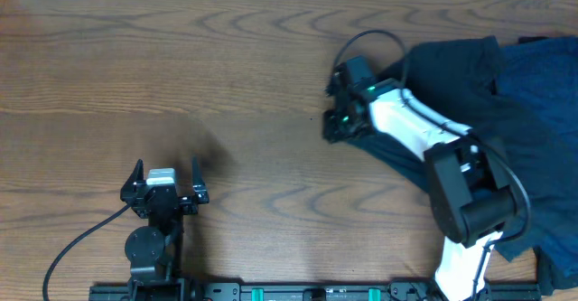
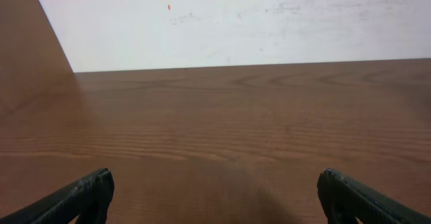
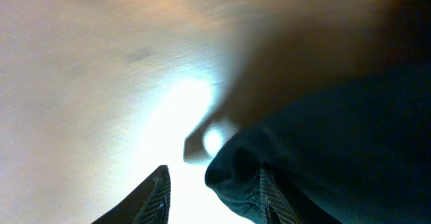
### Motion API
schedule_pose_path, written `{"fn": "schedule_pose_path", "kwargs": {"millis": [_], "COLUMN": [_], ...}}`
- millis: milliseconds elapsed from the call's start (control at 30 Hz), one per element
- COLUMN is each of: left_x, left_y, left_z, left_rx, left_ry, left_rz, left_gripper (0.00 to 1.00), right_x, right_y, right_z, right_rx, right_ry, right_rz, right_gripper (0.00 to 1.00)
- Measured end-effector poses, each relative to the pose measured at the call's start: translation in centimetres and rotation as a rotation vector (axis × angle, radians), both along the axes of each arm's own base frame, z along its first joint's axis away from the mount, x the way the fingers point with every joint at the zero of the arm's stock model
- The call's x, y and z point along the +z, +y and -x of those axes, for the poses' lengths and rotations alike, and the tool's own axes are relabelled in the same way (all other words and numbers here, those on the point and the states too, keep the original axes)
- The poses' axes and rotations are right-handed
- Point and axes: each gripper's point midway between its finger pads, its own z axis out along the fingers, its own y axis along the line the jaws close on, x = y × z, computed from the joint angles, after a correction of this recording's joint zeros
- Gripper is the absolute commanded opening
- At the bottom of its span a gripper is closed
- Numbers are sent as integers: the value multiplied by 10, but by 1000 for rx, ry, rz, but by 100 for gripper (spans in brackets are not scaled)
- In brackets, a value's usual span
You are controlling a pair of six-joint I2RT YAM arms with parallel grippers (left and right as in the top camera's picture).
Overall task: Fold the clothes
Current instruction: 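Drag the shirt edge leftward across the table with the right gripper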
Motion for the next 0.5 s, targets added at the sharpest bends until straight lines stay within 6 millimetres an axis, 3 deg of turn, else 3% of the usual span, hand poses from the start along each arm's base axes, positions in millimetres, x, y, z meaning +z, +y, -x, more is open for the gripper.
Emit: {"fn": "schedule_pose_path", "kwargs": {"millis": [300,400,500], "left_x": [0,0,0], "left_y": [0,0,0], "left_z": [0,0,0], "left_rx": [0,0,0], "left_ry": [0,0,0], "left_rz": [0,0,0], "left_gripper": [98,98,98], "right_x": [4,5,7], "right_y": [106,130,141], "right_z": [95,126,147], "right_rx": [340,438,504], "right_ry": [74,88,104], "right_rz": [-101,-115,-118], "right_gripper": [55,58,61]}}
